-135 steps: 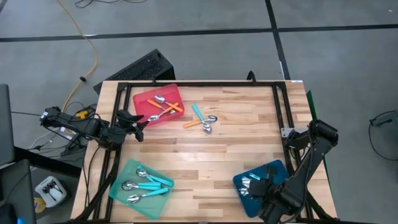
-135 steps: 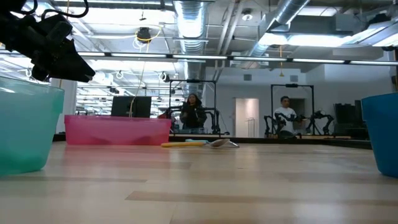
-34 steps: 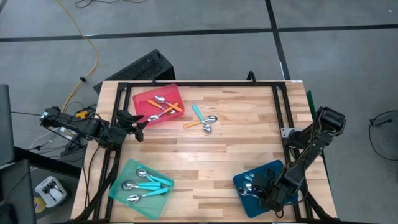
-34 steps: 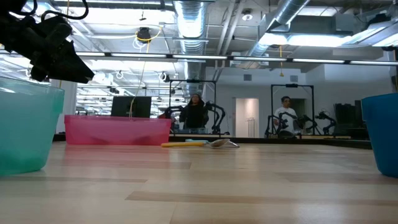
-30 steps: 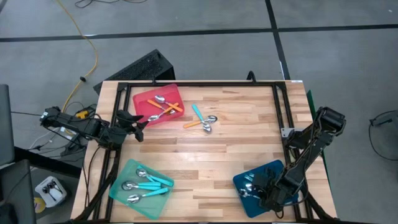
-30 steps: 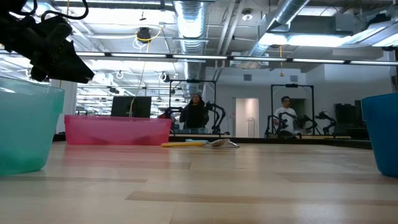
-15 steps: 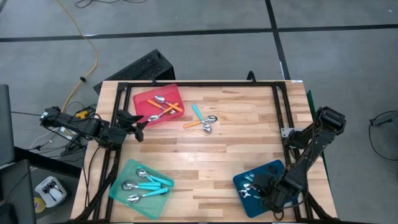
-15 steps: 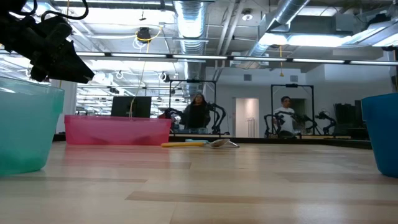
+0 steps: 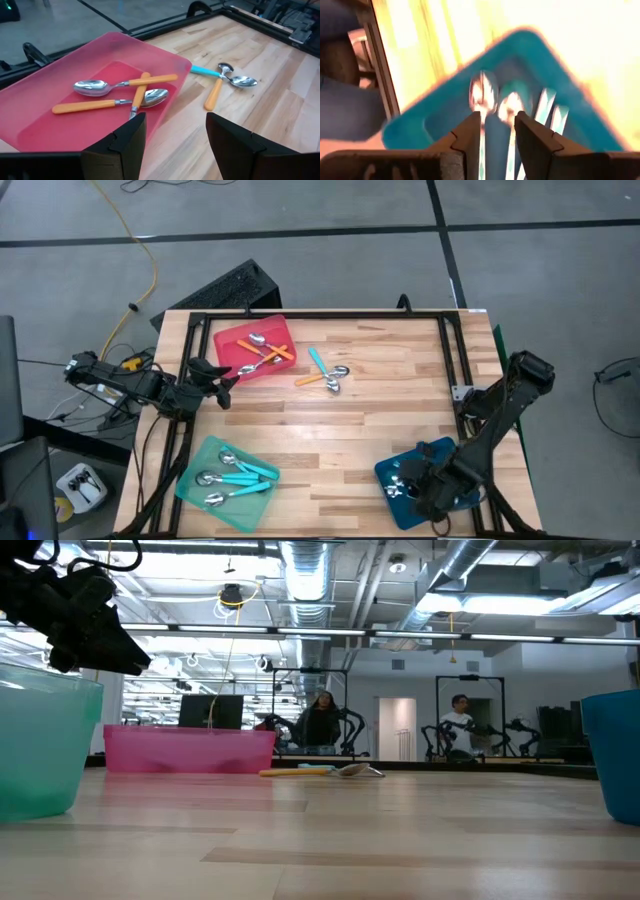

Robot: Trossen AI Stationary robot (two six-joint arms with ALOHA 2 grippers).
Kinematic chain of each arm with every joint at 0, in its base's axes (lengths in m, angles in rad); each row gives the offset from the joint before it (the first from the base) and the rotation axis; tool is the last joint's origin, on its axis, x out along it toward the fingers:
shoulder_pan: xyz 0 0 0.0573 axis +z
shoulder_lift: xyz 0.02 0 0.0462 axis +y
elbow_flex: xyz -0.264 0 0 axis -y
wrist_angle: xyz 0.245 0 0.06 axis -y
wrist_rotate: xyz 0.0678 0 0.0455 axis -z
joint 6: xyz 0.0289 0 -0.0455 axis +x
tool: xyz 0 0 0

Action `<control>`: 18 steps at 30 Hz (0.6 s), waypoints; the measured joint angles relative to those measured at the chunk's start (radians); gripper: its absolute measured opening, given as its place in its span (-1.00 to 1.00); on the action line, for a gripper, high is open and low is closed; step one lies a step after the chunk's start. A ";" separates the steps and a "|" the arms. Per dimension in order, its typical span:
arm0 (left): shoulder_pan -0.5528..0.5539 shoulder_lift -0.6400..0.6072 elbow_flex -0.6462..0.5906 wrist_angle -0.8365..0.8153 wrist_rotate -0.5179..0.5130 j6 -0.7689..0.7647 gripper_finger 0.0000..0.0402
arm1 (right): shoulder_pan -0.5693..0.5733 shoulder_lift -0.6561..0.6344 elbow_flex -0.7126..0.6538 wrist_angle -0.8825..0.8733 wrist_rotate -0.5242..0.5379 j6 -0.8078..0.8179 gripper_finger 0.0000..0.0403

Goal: Sort silverware by color (type)
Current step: Put the blue spoon into the light blue bin

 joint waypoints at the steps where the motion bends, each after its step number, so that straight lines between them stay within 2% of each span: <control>1: 0.000 0.000 0.000 0.000 0.000 0.000 -0.06 | -0.022 0.000 0.011 0.004 0.009 -0.030 -0.29; 4: 0.000 0.000 0.000 0.000 0.000 0.007 -0.06 | -0.097 0.000 0.040 0.010 0.056 -0.140 -0.29; 10: 0.000 0.000 0.000 0.000 0.027 0.024 -0.06 | -0.279 -0.001 0.059 0.057 0.244 -0.347 -0.29; 18: 0.000 0.000 0.000 -0.006 0.045 0.030 -0.06 | -0.548 0.003 0.059 0.256 0.237 -0.612 -0.25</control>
